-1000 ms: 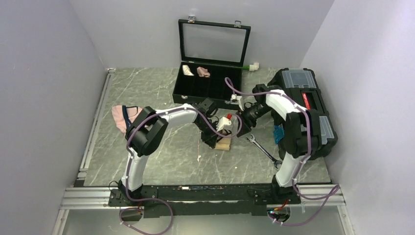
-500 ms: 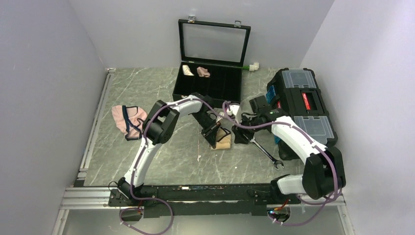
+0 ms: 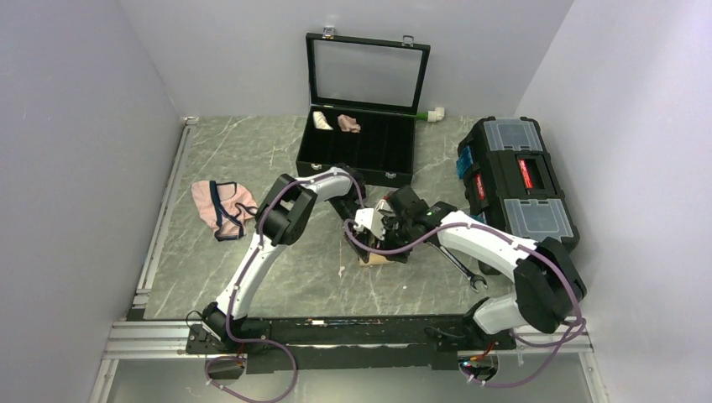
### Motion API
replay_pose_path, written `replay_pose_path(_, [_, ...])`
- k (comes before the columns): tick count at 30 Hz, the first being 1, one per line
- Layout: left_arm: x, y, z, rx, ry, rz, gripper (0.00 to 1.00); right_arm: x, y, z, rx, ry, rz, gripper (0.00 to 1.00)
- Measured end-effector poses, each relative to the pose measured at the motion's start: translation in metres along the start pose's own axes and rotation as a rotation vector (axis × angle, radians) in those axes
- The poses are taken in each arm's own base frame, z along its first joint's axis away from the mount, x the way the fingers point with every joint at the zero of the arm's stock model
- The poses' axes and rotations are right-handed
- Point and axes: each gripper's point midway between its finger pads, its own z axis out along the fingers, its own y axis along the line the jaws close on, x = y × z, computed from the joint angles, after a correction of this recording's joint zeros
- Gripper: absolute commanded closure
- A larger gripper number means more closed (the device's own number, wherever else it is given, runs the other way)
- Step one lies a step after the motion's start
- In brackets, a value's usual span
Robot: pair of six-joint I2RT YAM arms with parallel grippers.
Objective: Roll the underwear
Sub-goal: Roll the underwear to the center of the board.
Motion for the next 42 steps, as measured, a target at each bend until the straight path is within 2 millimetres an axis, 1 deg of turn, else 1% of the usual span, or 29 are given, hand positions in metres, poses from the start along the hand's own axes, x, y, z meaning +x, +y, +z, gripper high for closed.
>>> replay_pose_path(9, [0.001, 0.0, 0.001, 0.005, 0.01, -0.045, 1.0, -0.004, 0.006, 0.023, 0.013, 0.056, -0.074, 0.42])
replay_pose_path(14, [0.002, -0.001, 0.001, 0.006, 0.012, -0.061, 1.0, -0.001, 0.008, 0.035, 0.018, 0.089, -0.095, 0.5])
replay_pose_path(18, [0.001, -0.001, 0.002, 0.006, 0.011, -0.091, 1.0, 0.001, 0.022, 0.046, -0.028, 0.114, -0.137, 0.54])
replay_pose_path(20, [0.002, -0.001, 0.002, 0.006, 0.011, -0.094, 1.0, 0.003, 0.025, 0.049, -0.039, 0.125, -0.152, 0.59])
replay_pose_path(25, [0.002, -0.001, 0.002, 0.007, 0.011, -0.097, 1.0, 0.005, 0.023, 0.053, -0.037, 0.131, -0.163, 0.74])
replay_pose_path(29, [0.002, -0.001, 0.002, 0.007, 0.012, -0.098, 1.0, 0.005, 0.022, 0.053, -0.038, 0.131, -0.167, 0.9])
replay_pose_path(30, [0.002, -0.001, 0.002, 0.008, 0.012, -0.1, 0.98, 0.005, 0.023, 0.053, -0.039, 0.13, -0.168, 0.93])
replay_pose_path(32, [0.003, -0.001, 0.003, 0.015, 0.009, -0.106, 0.89, 0.004, 0.023, 0.052, -0.041, 0.129, -0.168, 0.99])
replay_pose_path(34, [0.005, -0.001, 0.003, 0.023, -0.002, -0.114, 0.77, 0.004, 0.024, 0.052, -0.055, 0.122, -0.164, 1.0])
replay_pose_path(35, [0.006, -0.002, 0.002, 0.026, -0.009, -0.118, 0.7, 0.004, 0.024, 0.052, -0.065, 0.116, -0.158, 1.0])
replay_pose_path(36, [0.007, -0.001, 0.001, 0.025, -0.019, -0.114, 0.66, 0.004, 0.025, 0.053, -0.075, 0.11, -0.151, 1.0])
replay_pose_path(39, [0.009, -0.003, -0.002, 0.016, -0.037, -0.096, 0.59, 0.004, 0.024, 0.053, -0.111, 0.097, -0.123, 1.0])
replay_pose_path(42, [0.011, -0.004, -0.009, -0.013, -0.053, -0.08, 0.56, 0.004, 0.024, 0.053, -0.151, 0.078, -0.087, 1.0])
